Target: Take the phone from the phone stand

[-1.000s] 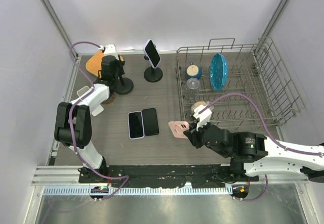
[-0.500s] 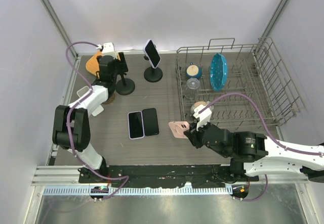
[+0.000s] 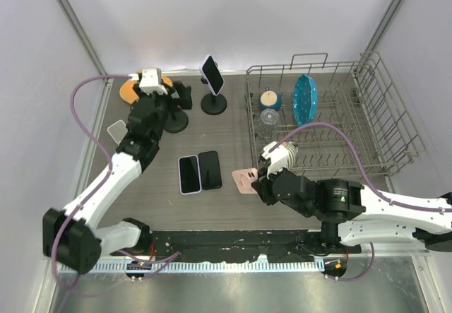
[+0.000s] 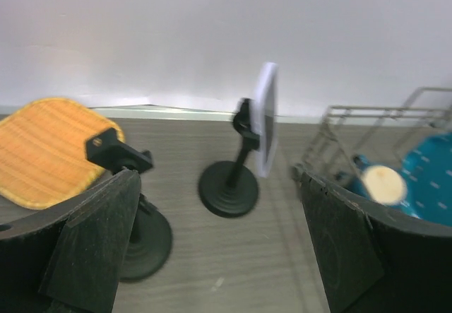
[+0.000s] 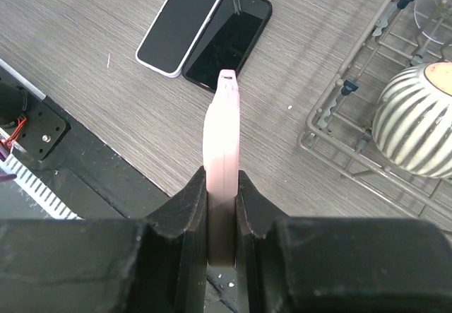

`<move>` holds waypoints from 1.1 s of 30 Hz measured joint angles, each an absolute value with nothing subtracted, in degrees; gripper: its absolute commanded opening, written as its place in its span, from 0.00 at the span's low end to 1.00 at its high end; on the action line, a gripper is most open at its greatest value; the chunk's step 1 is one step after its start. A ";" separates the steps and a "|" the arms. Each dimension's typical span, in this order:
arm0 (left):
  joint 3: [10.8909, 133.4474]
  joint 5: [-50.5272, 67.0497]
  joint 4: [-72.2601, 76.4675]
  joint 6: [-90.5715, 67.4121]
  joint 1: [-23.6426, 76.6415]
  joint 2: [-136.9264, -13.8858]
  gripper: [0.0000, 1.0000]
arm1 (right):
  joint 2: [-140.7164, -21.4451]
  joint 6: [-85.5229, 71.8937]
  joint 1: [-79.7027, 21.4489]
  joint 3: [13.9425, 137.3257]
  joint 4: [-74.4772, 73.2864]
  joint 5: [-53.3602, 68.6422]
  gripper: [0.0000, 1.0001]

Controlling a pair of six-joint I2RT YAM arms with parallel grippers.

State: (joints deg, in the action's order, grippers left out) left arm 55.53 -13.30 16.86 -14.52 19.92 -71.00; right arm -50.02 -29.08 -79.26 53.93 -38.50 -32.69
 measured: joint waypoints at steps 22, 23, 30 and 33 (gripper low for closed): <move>38.70 -22.55 -7.01 -15.42 54.94 -38.44 1.00 | -60.84 -38.11 -62.39 59.40 -38.74 -22.81 0.01; 38.26 -22.81 -7.25 -14.79 56.36 -38.37 1.00 | -61.73 -38.37 -61.12 59.83 -38.68 -21.52 0.01; 34.15 -31.40 -2.50 -5.06 71.83 -42.54 1.00 | -66.11 -41.19 -53.87 61.63 -34.74 -12.51 0.01; 29.67 -36.58 3.68 2.39 78.30 -45.78 1.00 | -67.09 -42.74 -53.19 61.63 -32.88 -9.69 0.01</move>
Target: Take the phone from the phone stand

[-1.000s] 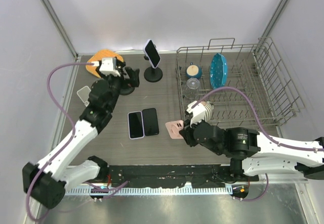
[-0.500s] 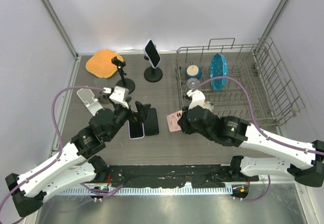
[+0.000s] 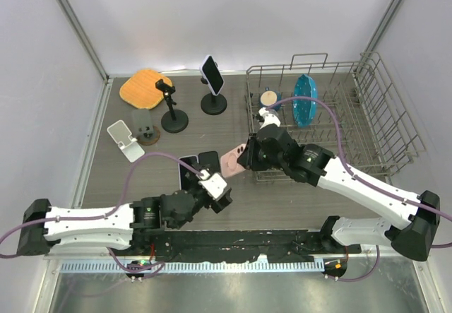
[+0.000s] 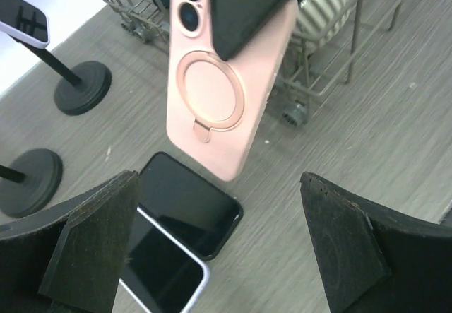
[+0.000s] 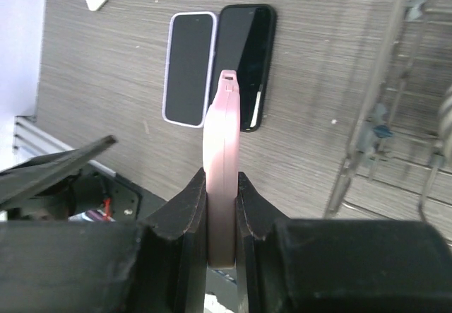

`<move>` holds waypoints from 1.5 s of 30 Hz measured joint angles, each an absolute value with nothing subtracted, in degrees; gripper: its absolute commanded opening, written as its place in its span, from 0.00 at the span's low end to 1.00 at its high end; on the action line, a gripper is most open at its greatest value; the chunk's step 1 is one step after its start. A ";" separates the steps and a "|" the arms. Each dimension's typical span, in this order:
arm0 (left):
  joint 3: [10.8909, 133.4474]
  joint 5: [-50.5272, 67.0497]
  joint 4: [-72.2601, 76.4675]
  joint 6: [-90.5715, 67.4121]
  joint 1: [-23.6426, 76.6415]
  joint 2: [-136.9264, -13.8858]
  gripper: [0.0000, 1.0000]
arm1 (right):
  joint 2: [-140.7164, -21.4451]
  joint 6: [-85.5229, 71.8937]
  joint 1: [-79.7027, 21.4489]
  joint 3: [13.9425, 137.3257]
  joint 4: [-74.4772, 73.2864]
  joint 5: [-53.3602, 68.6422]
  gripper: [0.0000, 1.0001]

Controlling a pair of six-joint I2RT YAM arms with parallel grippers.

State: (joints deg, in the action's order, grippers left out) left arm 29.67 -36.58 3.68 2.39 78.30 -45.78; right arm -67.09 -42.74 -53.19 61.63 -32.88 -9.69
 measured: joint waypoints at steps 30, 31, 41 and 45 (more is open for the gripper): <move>26.33 -52.75 43.20 26.94 80.16 -70.00 0.19 | -64.07 -55.99 -52.80 56.12 -21.12 -3.25 0.02; 26.33 -52.90 42.98 27.51 80.18 -70.08 0.12 | -64.07 -56.93 -52.71 55.90 -20.84 -3.27 0.04; 26.46 -52.05 39.46 26.17 80.77 -69.73 0.00 | -62.06 -60.49 -52.53 52.51 -18.39 -4.51 0.55; 26.41 -51.77 35.57 18.35 80.12 -67.26 0.00 | -57.69 -57.58 -52.53 51.81 -16.97 -6.35 0.73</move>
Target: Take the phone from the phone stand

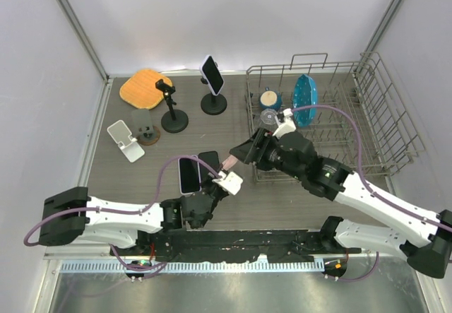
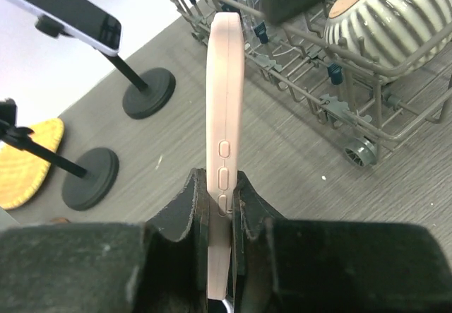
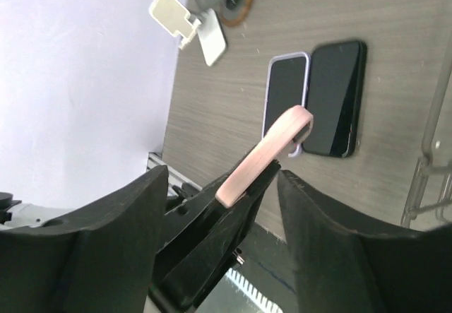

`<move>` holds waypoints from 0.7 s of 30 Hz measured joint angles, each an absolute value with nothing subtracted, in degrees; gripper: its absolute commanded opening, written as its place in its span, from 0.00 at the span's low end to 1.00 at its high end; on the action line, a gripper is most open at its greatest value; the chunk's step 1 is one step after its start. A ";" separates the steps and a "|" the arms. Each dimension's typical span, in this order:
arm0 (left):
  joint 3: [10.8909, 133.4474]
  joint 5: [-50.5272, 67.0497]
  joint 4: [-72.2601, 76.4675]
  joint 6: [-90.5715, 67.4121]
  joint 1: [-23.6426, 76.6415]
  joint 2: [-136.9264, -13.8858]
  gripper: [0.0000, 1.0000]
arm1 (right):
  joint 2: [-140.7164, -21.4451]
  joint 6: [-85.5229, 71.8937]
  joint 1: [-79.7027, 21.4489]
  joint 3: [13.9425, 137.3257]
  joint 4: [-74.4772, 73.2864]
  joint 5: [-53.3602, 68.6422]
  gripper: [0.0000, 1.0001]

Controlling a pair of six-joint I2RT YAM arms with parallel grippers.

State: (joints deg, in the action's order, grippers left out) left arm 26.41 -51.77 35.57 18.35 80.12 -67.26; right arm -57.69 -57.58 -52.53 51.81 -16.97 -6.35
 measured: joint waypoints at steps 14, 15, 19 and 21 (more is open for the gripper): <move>26.04 -38.11 14.24 -11.18 64.42 -52.42 0.00 | -44.36 -46.92 -52.53 51.81 -17.17 -18.59 0.81; 26.04 -36.95 13.43 -12.99 62.85 -51.66 0.00 | -42.78 -45.93 -52.53 51.70 -17.47 -19.94 0.81; 26.37 -30.22 9.39 -21.23 55.20 -50.78 0.00 | -36.64 -42.24 -52.53 49.84 -17.74 -25.10 0.81; 26.68 -26.17 6.68 -25.98 51.94 -51.62 0.00 | -33.12 -40.21 -52.51 48.07 -18.17 -27.92 0.81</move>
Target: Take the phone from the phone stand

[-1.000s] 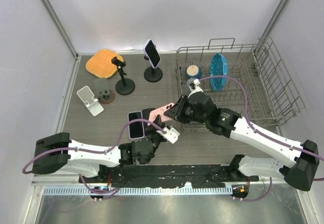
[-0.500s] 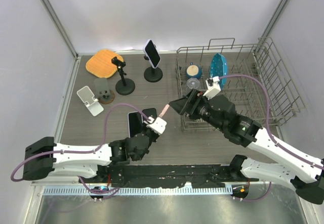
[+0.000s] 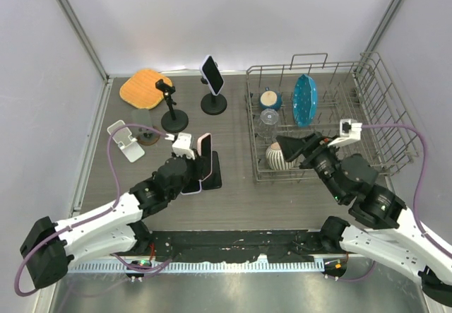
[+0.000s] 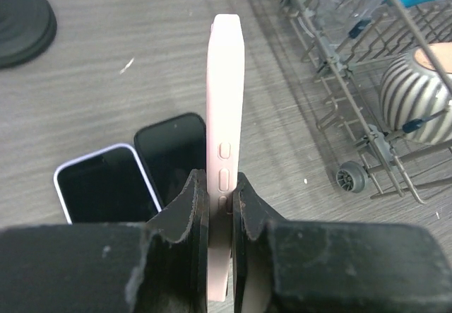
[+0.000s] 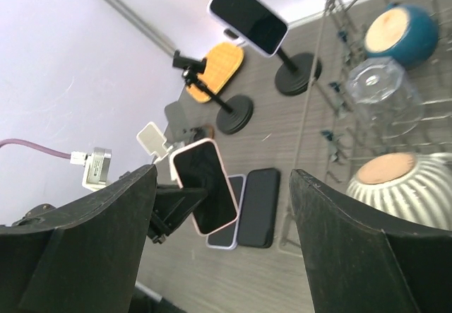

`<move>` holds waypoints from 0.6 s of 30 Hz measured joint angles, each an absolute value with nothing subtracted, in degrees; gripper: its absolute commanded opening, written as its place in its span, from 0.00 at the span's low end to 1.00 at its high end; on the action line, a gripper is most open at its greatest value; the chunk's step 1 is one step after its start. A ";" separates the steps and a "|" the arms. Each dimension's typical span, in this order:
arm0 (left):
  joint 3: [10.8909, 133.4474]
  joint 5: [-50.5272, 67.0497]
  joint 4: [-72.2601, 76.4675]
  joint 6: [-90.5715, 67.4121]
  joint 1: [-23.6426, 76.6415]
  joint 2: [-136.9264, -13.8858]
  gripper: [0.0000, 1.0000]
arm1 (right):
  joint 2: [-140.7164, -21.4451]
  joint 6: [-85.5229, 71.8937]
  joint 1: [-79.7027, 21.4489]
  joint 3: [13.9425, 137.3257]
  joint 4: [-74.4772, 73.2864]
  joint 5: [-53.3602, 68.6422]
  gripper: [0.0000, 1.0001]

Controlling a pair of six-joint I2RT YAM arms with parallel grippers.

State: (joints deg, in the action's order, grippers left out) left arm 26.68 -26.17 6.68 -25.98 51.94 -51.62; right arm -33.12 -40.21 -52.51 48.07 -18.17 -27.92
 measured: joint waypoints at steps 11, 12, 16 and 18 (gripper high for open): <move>29.21 -15.75 -9.08 -37.58 29.74 -52.14 0.00 | -22.96 -31.77 -52.49 44.23 -23.00 -38.89 0.82; 29.65 -15.62 -10.92 -37.71 28.27 -51.90 0.00 | -22.37 -31.18 -52.49 43.99 -23.53 -39.90 0.83; 32.56 -11.57 -18.04 -37.74 22.24 -51.83 0.00 | -21.02 -28.69 -52.49 43.29 -25.69 -44.12 0.83; 34.00 -7.64 -20.36 -36.82 17.56 -52.84 0.00 | -20.60 -27.49 -52.49 42.41 -26.30 -46.06 0.83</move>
